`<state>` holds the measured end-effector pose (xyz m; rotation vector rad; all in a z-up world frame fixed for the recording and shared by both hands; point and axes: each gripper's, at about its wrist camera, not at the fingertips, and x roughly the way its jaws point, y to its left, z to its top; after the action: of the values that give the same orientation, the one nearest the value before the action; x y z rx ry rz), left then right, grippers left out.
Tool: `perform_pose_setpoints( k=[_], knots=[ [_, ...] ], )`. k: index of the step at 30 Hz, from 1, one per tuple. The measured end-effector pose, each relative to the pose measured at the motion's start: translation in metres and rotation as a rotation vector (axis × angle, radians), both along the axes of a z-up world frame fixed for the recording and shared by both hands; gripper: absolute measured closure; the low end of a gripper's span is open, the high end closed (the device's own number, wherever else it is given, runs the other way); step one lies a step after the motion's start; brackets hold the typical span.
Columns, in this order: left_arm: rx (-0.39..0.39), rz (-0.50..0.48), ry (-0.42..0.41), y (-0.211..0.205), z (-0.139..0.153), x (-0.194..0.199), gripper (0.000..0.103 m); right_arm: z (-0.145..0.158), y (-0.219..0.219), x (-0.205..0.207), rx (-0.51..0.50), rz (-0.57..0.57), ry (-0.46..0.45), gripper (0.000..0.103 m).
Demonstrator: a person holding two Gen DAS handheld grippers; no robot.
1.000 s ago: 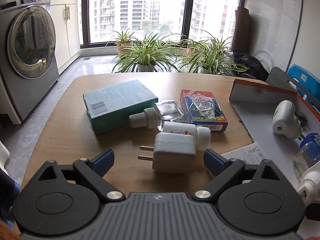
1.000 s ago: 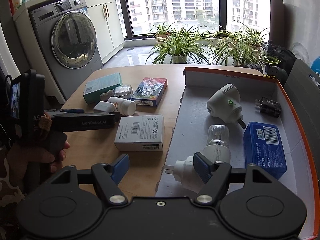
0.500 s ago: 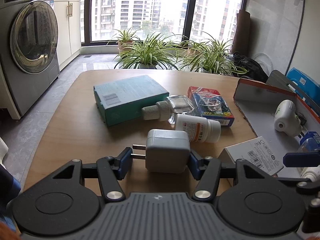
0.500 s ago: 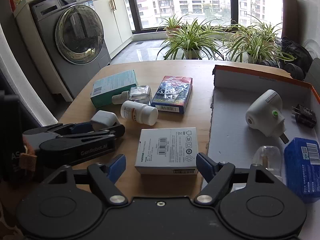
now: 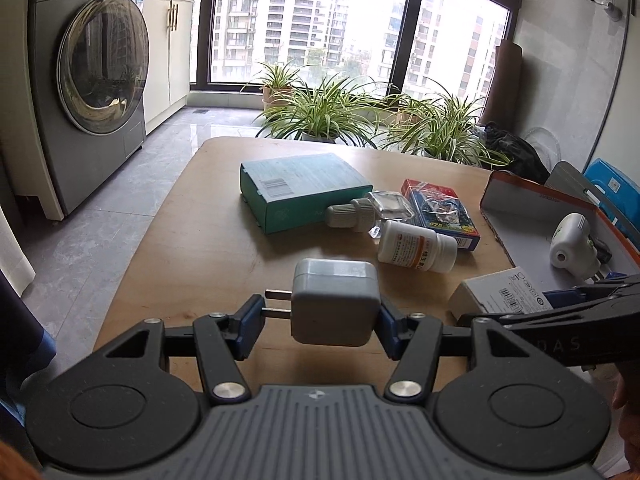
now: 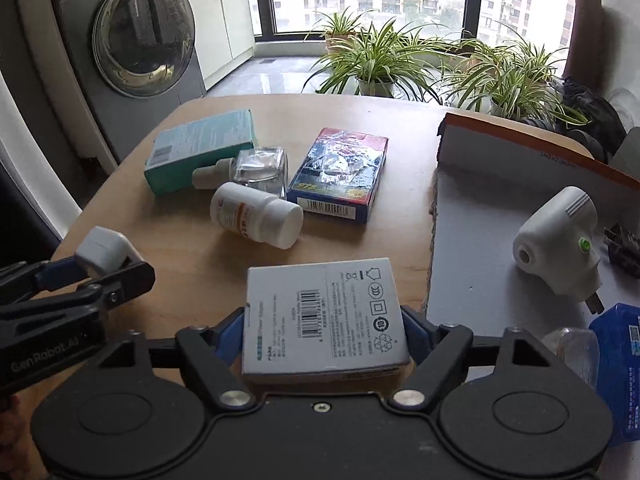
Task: Organize rigid objects
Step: 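Grasp white cube charger with left tool while right tool grasps white printed box, then carry white cube charger and white box over the tray with both tools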
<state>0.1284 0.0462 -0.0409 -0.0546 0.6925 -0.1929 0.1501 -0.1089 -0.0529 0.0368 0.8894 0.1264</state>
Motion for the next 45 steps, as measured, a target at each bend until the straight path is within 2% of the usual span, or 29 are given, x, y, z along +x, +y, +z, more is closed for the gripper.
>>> perform_pose_setpoints(
  k=[10,16,25,29,45],
  knots=[
    [-0.018,0.004,-0.025,-0.008,0.018,-0.027,0.045,0.043,0.000,-0.048,-0.018,0.009,-0.101,0.011],
    [-0.014,0.015,-0.027,-0.018,0.028,-0.050,0.045,0.056,-0.006,-0.085,-0.017,-0.003,-0.124,0.011],
    [0.006,0.010,-0.053,-0.036,0.042,-0.085,0.045,0.064,-0.025,-0.137,0.002,-0.036,-0.147,0.011],
    [-0.008,0.001,-0.043,-0.050,0.043,-0.098,0.044,0.068,-0.037,-0.155,0.003,-0.061,-0.167,0.011],
    [-0.018,-0.104,-0.079,-0.110,0.045,-0.131,0.044,0.069,-0.087,-0.202,0.002,-0.172,-0.235,0.011]
  ],
)
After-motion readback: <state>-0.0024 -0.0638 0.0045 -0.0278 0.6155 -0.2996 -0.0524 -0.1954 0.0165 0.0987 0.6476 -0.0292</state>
